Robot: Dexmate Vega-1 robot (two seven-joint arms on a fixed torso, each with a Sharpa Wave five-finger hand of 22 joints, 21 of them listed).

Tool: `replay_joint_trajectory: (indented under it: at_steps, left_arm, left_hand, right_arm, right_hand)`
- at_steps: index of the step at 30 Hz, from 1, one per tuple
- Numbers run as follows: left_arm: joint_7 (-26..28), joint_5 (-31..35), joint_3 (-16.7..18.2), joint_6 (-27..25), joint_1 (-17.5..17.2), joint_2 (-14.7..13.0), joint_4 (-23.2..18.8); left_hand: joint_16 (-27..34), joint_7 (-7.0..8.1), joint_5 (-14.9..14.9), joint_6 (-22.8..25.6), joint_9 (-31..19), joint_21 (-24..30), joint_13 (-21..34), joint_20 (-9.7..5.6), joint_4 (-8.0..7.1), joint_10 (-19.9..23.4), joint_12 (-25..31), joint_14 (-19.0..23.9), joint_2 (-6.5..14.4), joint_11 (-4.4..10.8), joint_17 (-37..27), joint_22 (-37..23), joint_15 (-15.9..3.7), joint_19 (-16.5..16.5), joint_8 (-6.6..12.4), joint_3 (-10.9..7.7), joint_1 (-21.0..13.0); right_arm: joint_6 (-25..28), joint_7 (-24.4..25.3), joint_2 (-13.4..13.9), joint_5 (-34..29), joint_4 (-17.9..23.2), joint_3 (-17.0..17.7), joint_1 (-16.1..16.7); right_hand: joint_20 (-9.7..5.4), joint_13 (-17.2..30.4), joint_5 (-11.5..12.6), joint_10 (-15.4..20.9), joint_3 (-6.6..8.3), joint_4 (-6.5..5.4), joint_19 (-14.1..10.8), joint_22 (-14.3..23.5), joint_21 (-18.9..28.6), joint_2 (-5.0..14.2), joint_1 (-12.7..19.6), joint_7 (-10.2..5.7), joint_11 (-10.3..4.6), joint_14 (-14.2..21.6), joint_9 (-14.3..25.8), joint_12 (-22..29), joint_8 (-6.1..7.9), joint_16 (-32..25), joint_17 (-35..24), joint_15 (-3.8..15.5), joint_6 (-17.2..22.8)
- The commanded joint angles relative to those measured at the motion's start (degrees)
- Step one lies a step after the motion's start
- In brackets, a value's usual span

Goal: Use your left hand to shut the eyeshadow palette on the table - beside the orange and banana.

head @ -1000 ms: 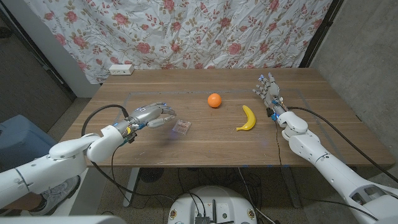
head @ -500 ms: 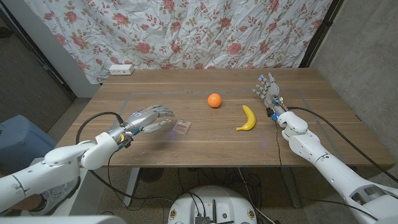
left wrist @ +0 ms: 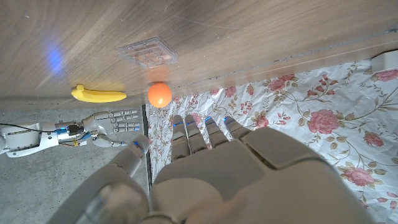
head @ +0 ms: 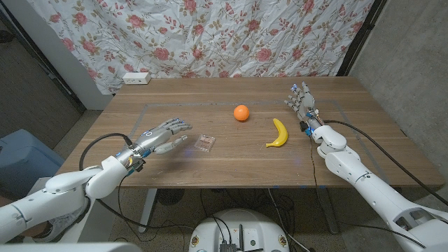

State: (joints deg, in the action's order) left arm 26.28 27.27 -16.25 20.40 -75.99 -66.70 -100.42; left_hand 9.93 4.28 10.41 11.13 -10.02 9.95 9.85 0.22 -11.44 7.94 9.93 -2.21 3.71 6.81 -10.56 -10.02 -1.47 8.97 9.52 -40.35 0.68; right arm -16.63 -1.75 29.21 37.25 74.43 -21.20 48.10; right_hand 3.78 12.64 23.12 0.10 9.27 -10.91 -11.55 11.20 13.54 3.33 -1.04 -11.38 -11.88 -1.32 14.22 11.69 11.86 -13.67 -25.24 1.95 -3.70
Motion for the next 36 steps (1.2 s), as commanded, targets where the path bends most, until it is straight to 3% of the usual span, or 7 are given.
replay_joint_trajectory:
  at_steps: [1,5,12,21,36]
  left_arm:
    - [-2.6,-1.8,-1.5,5.9,2.0,0.5,4.2]
    - [-4.0,-0.7,-2.4,7.6,3.2,0.2,5.2]
    - [-4.4,1.8,-3.5,9.1,4.1,-0.3,6.4]
    - [-4.1,6.2,-4.9,8.3,5.9,-0.3,6.4]
    - [-6.1,10.6,-7.8,4.2,7.5,-0.6,4.1]
  left_hand:
    - [-0.2,0.49,0.5,-3.1,-0.1,-0.1,0.2,-0.43,-0.26,-2.8,0.0,-4.3,5.6,0.15,-0.3,-0.3,0.27,4.9,0.13,2.18,0.9]
    - [0.0,1.58,0.6,-6.2,-0.1,0.1,0.1,-0.6,-0.51,-5.5,0.1,-7.9,6.1,0.51,-0.5,-0.5,0.17,9.1,0.1,4.63,1.1]
    - [0.1,2.43,0.6,-7.7,-0.1,0.1,0.2,-0.01,-0.68,-6.9,0.2,-10.9,6.3,1.0,-0.5,-0.7,0.13,12.8,0.26,6.93,1.3]
    - [0.6,2.85,0.7,-8.0,-0.1,0.6,0.1,0.23,-0.71,-6.6,0.7,-10.9,6.7,1.6,-0.5,-0.7,-0.43,13.4,0.51,8.03,1.2]
    - [0.8,0.89,0.8,-9.2,-0.1,0.9,0.1,0.12,-0.69,-6.9,0.7,-11.4,6.8,0.86,-0.5,-0.7,-0.43,14.0,0.43,9.27,1.2]
  right_arm:
    - [0.0,0.0,0.0,0.0,0.0,0.0,0.0]
    - [0.0,0.0,0.0,0.0,0.0,0.0,0.0]
    - [0.0,0.0,0.0,0.0,0.0,0.0,0.0]
    - [0.0,0.0,0.0,0.0,0.0,0.0,0.0]
    - [0.0,0.0,0.0,0.0,0.0,0.0,0.0]
  right_hand:
    - [-0.1,0.2,0.3,0.0,-0.27,0.0,-0.3,0.2,0.3,6.18,0.0,-0.45,-0.47,-0.3,0.3,0.3,0.31,-0.1,0.0,7.68,0.1]
    - [-0.14,0.2,0.3,0.0,-0.27,0.0,-0.3,0.2,0.3,6.18,0.0,-0.5,-0.47,-0.3,0.3,0.3,0.32,-0.1,0.0,7.68,0.1]
    - [-0.11,0.2,0.3,0.0,-0.27,-0.01,-0.3,0.2,0.3,6.18,0.0,-0.48,-0.47,-0.3,0.3,0.3,0.33,-0.2,0.0,7.7,0.1]
    - [-0.14,0.2,0.3,0.0,-0.27,-0.01,-0.3,0.2,0.3,6.18,0.0,-0.49,-0.47,-0.3,0.3,0.3,0.34,-0.2,0.0,7.62,0.2]
    - [-0.13,0.2,0.3,-0.1,-0.28,0.0,-0.4,0.2,0.3,6.17,0.0,-0.5,-0.47,-0.3,0.3,0.2,0.34,-0.1,0.0,7.65,0.2]
